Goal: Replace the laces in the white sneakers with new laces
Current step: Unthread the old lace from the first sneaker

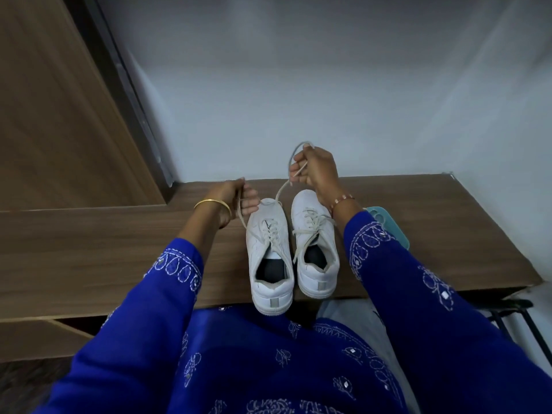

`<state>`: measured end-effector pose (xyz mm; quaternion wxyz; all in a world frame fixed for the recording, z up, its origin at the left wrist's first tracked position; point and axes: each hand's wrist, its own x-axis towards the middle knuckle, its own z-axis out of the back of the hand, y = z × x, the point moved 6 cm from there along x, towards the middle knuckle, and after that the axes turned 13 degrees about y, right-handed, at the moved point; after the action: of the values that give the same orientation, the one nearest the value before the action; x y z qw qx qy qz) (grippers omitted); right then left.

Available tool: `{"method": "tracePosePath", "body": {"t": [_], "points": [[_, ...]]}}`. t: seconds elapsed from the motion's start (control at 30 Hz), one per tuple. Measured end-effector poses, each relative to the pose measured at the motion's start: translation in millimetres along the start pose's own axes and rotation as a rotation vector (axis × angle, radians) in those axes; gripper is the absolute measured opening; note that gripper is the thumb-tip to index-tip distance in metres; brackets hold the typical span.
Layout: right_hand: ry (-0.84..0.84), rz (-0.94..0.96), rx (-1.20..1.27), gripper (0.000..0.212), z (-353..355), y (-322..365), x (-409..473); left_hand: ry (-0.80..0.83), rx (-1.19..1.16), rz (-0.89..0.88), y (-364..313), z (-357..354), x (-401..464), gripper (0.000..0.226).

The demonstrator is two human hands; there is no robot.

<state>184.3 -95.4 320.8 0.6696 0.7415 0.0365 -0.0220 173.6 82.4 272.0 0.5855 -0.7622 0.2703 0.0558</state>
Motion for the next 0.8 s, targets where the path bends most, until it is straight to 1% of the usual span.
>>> {"method": "tracePosePath", "body": {"t": [0.03,0.1,0.2,0.3,0.37,0.47,0.5,0.57,0.63,0.7,0.73,0.8], "points": [[0.009,-0.012,-0.002,0.031,-0.6,-5.0,0.0,0.013,0.053,0.025,-1.0,-1.5,-0.8,0.031],[0.019,-0.027,-0.025,0.031,-1.5,-11.8,0.4,0.03,0.159,-0.001,-8.6,-4.6,-1.0,0.028],[0.027,-0.028,-0.061,0.033,-4.5,-13.5,1.1,0.074,0.276,-0.13,-24.9,-12.7,-1.3,0.034],[0.015,-0.032,-0.095,0.035,-7.3,-9.5,1.4,0.156,0.304,-0.221,-32.2,-27.7,-3.4,0.038],[0.017,-0.033,-0.113,0.034,-7.9,-7.4,2.0,0.132,0.287,-0.265,-34.9,-30.0,-3.8,0.037],[0.043,-0.021,-0.103,0.023,-9.5,-5.2,2.7,0.007,0.226,-0.301,-37.5,-16.7,-1.0,0.034],[0.053,-0.016,-0.127,0.019,-9.9,-3.8,3.2,-0.044,0.244,-0.284,-37.1,-11.0,-0.8,0.032],[0.078,-0.022,-0.226,0.014,-11.2,-4.0,4.5,-0.145,0.37,-0.197,-32.2,1.4,2.4,0.024],[0.12,-0.04,-0.4,0.019,-15.1,-6.6,4.5,-0.186,0.564,-0.082,-23.3,8.5,4.2,0.017],[0.174,-0.053,-0.583,0.019,-22.1,-9.9,0.8,-0.19,0.82,0.048,-12.9,7.8,0.9,0.027],[0.198,-0.063,-0.657,0.022,-25.4,-12.0,-2.3,-0.213,0.896,0.073,-8.8,6.6,-1.7,0.031],[0.241,-0.085,-0.806,0.036,-29.8,-18.7,-10.2,-0.276,0.861,0.097,5.8,9.5,-3.4,0.035]]}}
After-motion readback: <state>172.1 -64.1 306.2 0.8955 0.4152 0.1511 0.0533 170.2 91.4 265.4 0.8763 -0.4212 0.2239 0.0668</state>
